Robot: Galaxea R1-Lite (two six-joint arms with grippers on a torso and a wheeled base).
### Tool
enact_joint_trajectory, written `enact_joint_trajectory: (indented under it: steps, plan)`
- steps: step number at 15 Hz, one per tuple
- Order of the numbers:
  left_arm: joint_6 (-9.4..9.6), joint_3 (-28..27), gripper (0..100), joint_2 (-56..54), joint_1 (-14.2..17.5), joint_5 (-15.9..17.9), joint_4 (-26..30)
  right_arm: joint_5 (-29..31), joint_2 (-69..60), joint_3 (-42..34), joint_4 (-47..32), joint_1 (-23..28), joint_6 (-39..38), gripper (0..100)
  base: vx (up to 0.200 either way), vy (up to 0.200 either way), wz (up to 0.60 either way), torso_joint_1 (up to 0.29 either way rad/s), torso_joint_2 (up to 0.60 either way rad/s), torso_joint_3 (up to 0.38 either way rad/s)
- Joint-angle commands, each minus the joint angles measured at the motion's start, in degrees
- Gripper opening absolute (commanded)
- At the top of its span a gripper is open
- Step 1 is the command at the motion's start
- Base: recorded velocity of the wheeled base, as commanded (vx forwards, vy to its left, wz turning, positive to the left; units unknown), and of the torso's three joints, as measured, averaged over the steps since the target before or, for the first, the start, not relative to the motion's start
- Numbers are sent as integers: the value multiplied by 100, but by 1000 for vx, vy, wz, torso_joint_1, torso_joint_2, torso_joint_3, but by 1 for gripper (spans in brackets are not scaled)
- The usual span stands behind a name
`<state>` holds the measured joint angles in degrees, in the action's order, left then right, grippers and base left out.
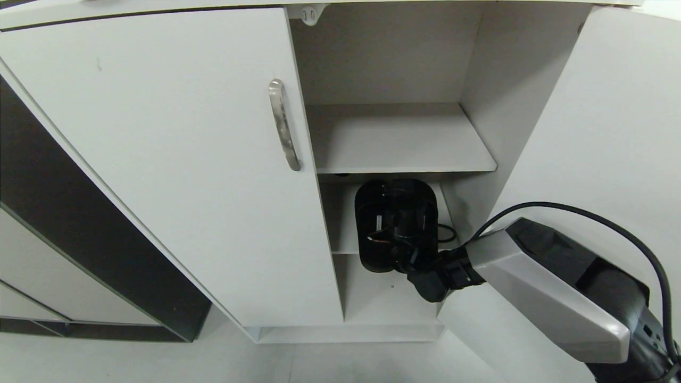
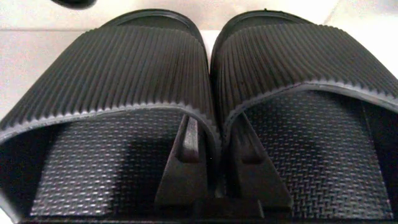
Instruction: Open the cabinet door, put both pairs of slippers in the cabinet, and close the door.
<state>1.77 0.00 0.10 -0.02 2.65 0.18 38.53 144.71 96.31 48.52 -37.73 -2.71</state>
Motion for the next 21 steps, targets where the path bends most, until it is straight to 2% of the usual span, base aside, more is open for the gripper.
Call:
enact_joint_trajectory:
  steps: [1,6,12,13,16,18,19,21]
  plan:
    - [-1,0,0,-1,2,-1,-1,5,356,784,-369,64,-2,0,0,0,0,0,0,0]
    - [-1,0,0,8,2,-1,-1,5,734,1760,-923,205,-2,0,0,0,0,0,0,0]
    - [-1,0,0,8,2,-1,-1,-74,795,1829,-1134,266,-2,0,0,0,0,0,0,0]
    - [-1,0,0,-1,2,-1,-9,-74,795,1829,-1143,275,-2,100,0,0,0,0,0,0]
    - [-1,0,0,-1,2,-1,-1,-74,742,1786,-1134,284,-2,100,0,0,0,0,0,0]
    - [-1,0,0,-1,-6,-1,-1,-65,540,1496,-1073,266,-11,100,0,0,0,0,0,0]
    - [-1,0,0,-1,2,-1,-1,-65,154,793,-879,231,-11,100,0,0,0,0,0,0]
    - [-1,0,0,-1,-6,-1,-1,-57,-321,-156,-396,90,-11,100,0,0,0,0,0,0]
